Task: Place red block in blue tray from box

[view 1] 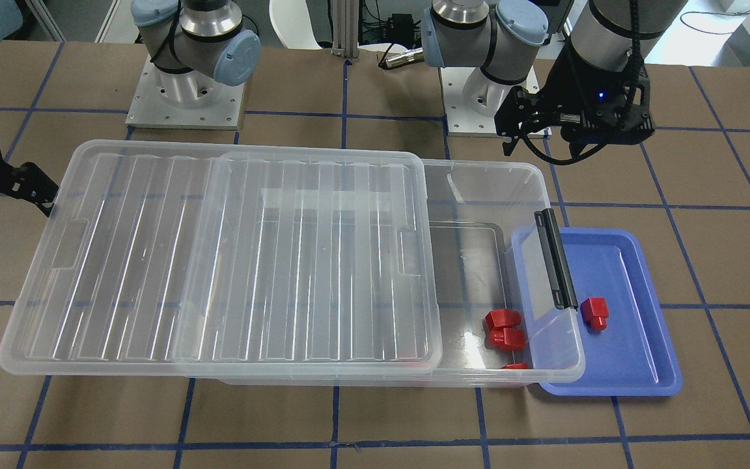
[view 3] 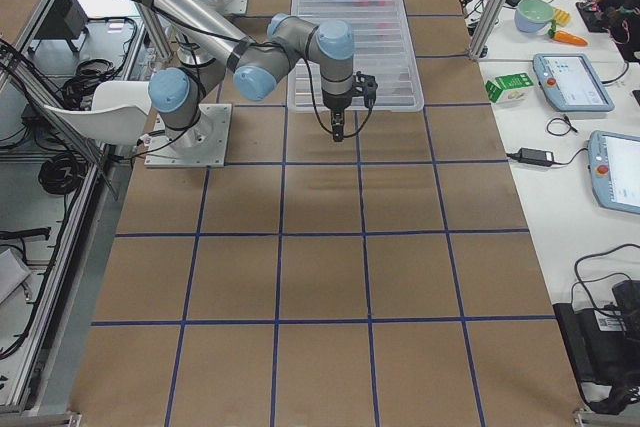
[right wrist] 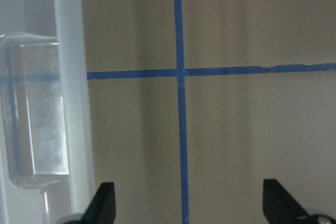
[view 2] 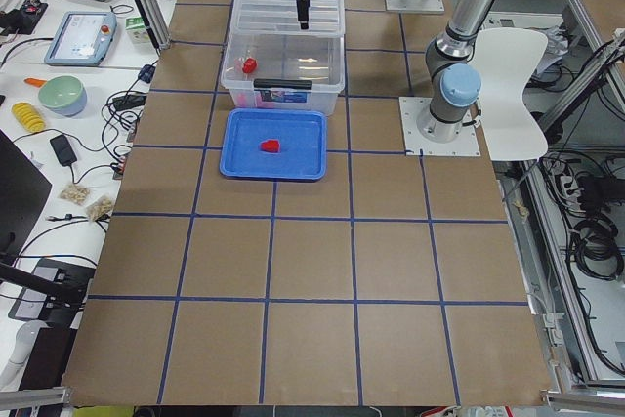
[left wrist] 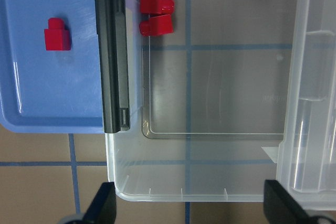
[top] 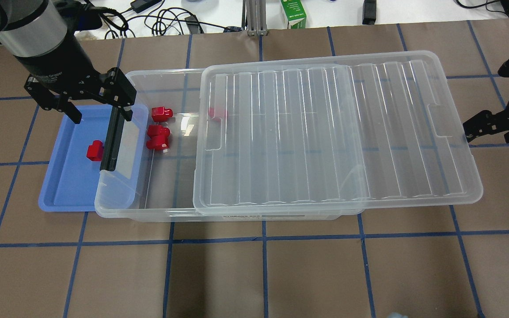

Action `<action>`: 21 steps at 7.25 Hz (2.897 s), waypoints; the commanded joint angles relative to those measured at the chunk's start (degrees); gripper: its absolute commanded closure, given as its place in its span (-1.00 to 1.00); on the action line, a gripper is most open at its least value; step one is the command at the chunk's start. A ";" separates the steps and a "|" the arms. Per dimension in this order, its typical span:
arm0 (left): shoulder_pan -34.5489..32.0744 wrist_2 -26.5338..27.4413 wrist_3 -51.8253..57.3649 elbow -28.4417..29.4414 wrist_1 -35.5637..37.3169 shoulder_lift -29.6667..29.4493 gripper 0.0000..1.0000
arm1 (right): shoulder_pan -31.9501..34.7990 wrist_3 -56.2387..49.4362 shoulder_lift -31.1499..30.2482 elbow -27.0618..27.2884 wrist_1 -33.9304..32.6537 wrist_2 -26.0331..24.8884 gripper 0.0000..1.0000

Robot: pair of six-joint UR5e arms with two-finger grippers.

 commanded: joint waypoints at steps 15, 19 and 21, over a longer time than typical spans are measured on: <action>0.16 0.10 0.04 -0.38 0.20 -0.10 -1.00 | 22.32 23.20 0.74 -0.79 -4.13 -0.26 -1.00; 0.16 0.10 0.04 -0.38 0.20 -0.10 -1.00 | 22.24 23.28 -2.32 -12.80 10.75 -1.31 -1.00; 0.07 0.01 0.04 -0.38 0.12 -0.01 -1.00 | 22.41 24.07 -7.85 -16.51 20.17 -1.31 -1.00</action>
